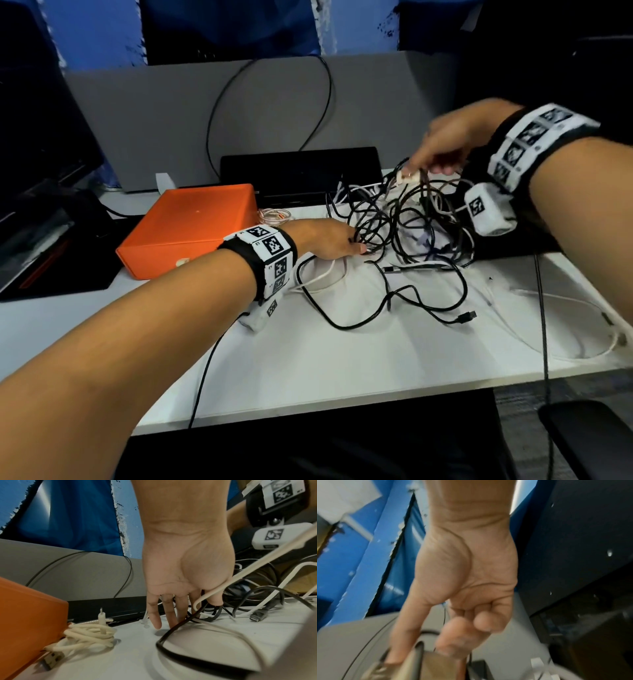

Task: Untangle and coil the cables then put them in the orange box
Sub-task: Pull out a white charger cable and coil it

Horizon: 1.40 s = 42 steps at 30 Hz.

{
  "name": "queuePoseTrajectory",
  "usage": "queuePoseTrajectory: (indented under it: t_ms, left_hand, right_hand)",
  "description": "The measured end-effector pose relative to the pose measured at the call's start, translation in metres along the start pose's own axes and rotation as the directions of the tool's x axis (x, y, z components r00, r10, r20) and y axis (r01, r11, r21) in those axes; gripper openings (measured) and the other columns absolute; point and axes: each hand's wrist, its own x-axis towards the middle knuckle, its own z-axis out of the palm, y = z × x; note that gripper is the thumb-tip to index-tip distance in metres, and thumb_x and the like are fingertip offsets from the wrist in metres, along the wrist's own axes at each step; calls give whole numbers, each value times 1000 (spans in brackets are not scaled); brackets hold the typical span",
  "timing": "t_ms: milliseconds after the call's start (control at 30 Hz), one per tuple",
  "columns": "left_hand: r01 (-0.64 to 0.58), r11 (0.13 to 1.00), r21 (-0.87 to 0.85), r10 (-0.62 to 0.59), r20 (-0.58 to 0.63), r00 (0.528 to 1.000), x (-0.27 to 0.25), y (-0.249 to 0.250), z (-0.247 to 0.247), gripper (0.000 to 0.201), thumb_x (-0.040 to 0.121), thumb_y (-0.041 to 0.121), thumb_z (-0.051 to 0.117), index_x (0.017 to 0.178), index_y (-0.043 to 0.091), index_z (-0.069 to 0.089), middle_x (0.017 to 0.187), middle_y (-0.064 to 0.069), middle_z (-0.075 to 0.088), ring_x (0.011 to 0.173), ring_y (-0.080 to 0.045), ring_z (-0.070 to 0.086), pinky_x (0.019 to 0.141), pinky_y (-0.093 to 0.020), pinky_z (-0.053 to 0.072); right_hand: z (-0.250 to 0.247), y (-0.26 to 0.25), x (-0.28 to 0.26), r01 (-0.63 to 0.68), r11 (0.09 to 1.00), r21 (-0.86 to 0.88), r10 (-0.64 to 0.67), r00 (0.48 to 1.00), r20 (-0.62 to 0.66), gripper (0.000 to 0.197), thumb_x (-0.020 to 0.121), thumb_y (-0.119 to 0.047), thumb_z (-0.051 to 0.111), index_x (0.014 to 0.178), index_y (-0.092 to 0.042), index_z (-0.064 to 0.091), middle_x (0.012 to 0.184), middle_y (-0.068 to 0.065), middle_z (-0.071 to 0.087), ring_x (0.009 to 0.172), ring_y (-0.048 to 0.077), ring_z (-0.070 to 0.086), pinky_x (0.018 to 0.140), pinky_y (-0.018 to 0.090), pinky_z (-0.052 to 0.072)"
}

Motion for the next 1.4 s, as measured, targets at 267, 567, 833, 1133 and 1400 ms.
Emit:
queuePoseTrajectory:
  t_ms: [267,567,833,1133,1400]
  left_hand:
    - [11,993,-118,-10,9,1000,-9,10,-34,33,101,36,54,115,10,68,108,-3,74,95,-21,72,87,-36,55]
    - [-111,976,-186,33,-376,926,7,30,-57,40,88,60,70,100,23,59,84,10,61,73,-5,58,58,-18,39]
    - [-152,958,-243,-1,-533,846,19,25,-65,41,92,27,74,129,14,60,102,4,66,87,-12,62,58,-13,37]
    - [-474,809,-346,27,-785,619,-29,-18,-121,9,101,17,55,103,26,53,97,-10,63,81,-23,60,79,-49,56]
    - [-518,809,-278,-180,-956,232,-72,-81,-166,9,100,27,48,108,23,51,101,-2,59,82,-15,60,73,-47,57]
  right_hand:
    - [13,18,-3,-21,972,236,34,998,-50,41,92,-48,68,69,-17,54,55,3,50,46,19,49,56,27,38]
    - [68,-4,4,24,980,196,-27,1000,11,44,95,-48,63,83,-6,67,61,5,57,47,18,56,55,27,46]
    - [65,-9,8,249,949,193,-149,895,-419,14,91,-15,57,105,-15,61,104,11,70,91,25,65,76,35,49]
    - [77,49,30,41,899,-436,-121,980,-157,23,100,-29,60,112,-11,68,117,13,69,104,29,62,93,37,49]
    - [50,55,36,-176,900,-398,-15,901,-434,30,93,-14,55,111,5,70,112,26,70,100,42,68,83,41,58]
